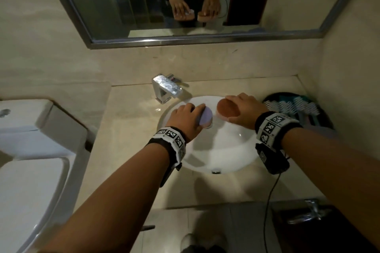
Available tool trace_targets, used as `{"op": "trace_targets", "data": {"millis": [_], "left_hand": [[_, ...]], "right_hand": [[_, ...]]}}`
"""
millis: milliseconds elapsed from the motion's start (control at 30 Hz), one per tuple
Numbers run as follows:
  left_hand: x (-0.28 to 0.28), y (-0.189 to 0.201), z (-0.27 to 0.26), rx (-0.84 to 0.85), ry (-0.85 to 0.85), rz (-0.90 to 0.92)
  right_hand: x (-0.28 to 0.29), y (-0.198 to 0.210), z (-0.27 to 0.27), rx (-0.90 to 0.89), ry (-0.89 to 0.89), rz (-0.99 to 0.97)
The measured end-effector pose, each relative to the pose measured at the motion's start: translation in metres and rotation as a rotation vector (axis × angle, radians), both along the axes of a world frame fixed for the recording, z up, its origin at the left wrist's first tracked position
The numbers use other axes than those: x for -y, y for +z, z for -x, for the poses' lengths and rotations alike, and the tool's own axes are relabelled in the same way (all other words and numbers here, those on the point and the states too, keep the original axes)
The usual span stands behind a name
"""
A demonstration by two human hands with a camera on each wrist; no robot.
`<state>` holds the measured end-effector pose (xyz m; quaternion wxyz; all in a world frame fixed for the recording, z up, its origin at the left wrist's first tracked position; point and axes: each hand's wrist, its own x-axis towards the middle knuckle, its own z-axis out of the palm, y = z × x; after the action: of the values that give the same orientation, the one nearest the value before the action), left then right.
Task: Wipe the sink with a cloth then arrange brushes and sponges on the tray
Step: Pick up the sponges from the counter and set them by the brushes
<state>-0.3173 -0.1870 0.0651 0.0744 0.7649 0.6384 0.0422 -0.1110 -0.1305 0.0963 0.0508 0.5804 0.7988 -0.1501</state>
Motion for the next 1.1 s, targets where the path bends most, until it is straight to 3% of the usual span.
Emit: {"op": "trace_targets", "data": {"millis": [600,933,1100], "left_hand": [[-0.041,-0.003,-0.087,0.014,-0.15,0.079],[-0.091,-0.008,-0.214,0.018,-0.162,0.163],[-0.096,-0.026,-0.266,0.023,-0.144,0.235]], "right_hand": [[0.008,-0.015,-0.103,0.041,-0.277,0.069],[-0.041,-0.016,-0.248,0.1,-0.305,0.108],[-0.055,-0.034,-0.279,0.145,-0.24,0.164]]}}
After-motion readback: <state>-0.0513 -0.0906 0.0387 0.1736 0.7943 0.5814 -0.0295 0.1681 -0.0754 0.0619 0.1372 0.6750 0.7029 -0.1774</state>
